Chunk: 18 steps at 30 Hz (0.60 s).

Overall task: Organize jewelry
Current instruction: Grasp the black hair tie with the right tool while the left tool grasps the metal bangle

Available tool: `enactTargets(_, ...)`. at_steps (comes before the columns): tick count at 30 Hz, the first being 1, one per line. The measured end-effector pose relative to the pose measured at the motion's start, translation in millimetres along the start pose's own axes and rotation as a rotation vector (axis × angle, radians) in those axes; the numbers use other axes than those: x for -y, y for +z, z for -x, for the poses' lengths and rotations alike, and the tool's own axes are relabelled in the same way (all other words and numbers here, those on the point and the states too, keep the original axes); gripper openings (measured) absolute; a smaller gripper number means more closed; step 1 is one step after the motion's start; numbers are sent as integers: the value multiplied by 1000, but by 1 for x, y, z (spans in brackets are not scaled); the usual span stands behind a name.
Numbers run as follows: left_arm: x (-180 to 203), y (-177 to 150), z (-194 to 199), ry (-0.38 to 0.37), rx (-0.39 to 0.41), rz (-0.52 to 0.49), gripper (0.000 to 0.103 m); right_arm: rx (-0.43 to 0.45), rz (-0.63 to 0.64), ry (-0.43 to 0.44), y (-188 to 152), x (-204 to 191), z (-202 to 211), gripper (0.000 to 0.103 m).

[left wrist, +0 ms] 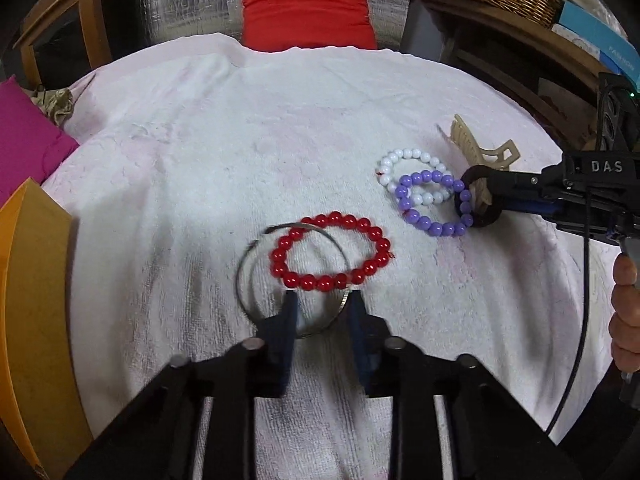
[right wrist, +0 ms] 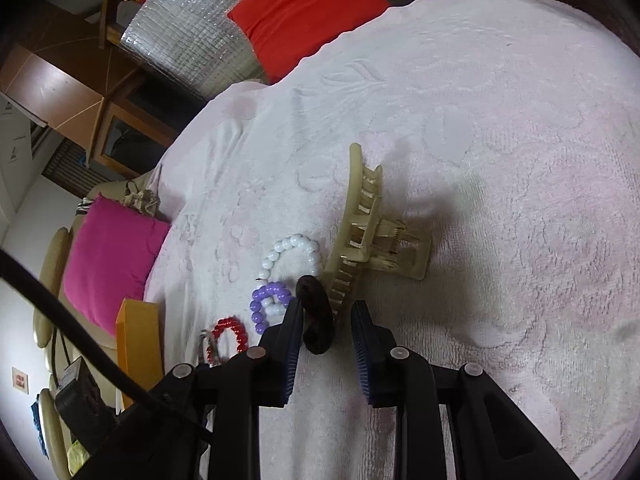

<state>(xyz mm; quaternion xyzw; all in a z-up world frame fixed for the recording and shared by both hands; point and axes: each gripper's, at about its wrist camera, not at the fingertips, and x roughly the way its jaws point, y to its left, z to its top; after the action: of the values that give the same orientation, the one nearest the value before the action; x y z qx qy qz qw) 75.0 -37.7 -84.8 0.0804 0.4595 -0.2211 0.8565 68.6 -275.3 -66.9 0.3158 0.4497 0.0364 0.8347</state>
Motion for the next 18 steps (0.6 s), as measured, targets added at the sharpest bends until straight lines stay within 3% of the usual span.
enactTargets(1,-1,0,0,-5,0,2,16,2,5,9,-1,-1,-1,14)
enactTargets(5,-7,-2,5,-15,3,20,9,38,65,-10,-7,-13,6,10)
enactTargets(18,-34,-11,38,1,70,63,7,-8,64,156,-36,-27,22,9)
